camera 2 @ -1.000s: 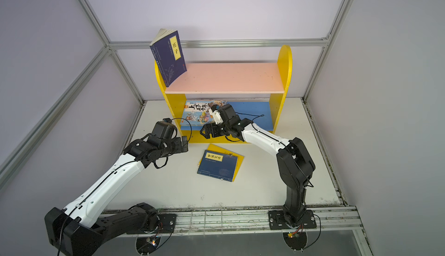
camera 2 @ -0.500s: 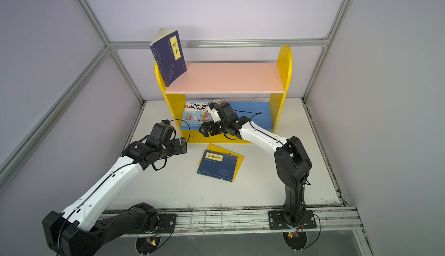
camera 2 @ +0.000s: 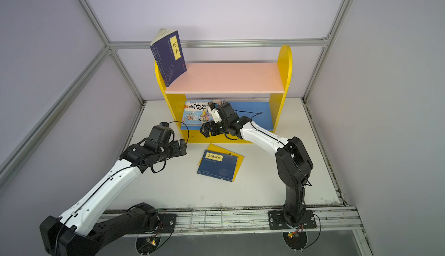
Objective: Stacking books/files
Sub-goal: Touch the book on the bookshelf.
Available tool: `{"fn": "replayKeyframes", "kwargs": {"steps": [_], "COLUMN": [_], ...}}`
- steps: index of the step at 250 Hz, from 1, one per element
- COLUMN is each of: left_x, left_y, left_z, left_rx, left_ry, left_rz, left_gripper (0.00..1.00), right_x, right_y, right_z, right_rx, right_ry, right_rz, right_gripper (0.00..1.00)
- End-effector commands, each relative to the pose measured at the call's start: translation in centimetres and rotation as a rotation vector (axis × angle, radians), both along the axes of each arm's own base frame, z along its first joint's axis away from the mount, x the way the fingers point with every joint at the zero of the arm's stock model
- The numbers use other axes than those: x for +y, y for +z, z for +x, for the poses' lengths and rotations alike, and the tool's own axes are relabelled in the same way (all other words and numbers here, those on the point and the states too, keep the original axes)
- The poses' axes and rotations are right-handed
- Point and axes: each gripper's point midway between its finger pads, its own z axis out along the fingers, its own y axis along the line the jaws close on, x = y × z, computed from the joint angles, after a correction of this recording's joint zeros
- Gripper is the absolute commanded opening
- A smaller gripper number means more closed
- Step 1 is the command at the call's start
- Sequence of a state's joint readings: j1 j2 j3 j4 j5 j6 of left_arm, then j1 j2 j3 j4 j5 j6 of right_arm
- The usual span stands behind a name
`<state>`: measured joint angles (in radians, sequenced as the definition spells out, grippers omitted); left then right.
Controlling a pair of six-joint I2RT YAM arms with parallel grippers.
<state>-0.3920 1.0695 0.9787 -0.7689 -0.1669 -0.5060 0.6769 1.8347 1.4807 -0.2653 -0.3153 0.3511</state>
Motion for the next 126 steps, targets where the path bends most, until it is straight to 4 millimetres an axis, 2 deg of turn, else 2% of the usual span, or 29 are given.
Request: {"fn": "replayKeyframes", "kwargs": {"steps": [1, 29, 60, 65, 69, 90, 126], "left_x": [-0.5, -2.0, -4.0, -4.4, -4.4, -5.5, -8.3], "left_y": [-0.9, -2.7, -4.5, -4.4, -5.4, -6.4, -7.9], "left_z": [-0.7, -1.5, -2.1, -2.1, -2.6, -3.2, -4.0], "left_rx": [0.036, 0.114, 0.172, 0.168, 0.194, 0.224, 0.269], "left_ry": [0.008, -0.010, -0.034, -0.039, -0.037, -0.049, -0.082], "left_rz": [-0.050, -0.129, -0.223, -0.243, -0.245, -0.284, -0.417], "left_gripper": [1.00, 1.00, 1.00, 1.00, 1.00, 1.00, 1.00], "right_x": [-0.1, -1.7, -4.8, -5.4, -5.8, -8.6, -12.5], "right_y": [2.0, 3.0, 2.9, 2.6, 2.4, 1.0, -2.7], "right_z": [-1.6, -3.8, -6.3, -6.7, -7.1, -9.1, -12.6], "right_rx": [0.005, 0.006, 0.022, 0.028, 0.035, 0.062, 0.159], "right_ry": [0.001, -0.032, -0.088, -0.098, -0.104, -0.146, -0.188], "right_rz": [0.059, 0.076, 0.057, 0.045, 0.036, -0.031, -0.147], "right_gripper": [0.98, 1.00, 1.00, 1.00, 1.00, 1.00, 1.00]}}
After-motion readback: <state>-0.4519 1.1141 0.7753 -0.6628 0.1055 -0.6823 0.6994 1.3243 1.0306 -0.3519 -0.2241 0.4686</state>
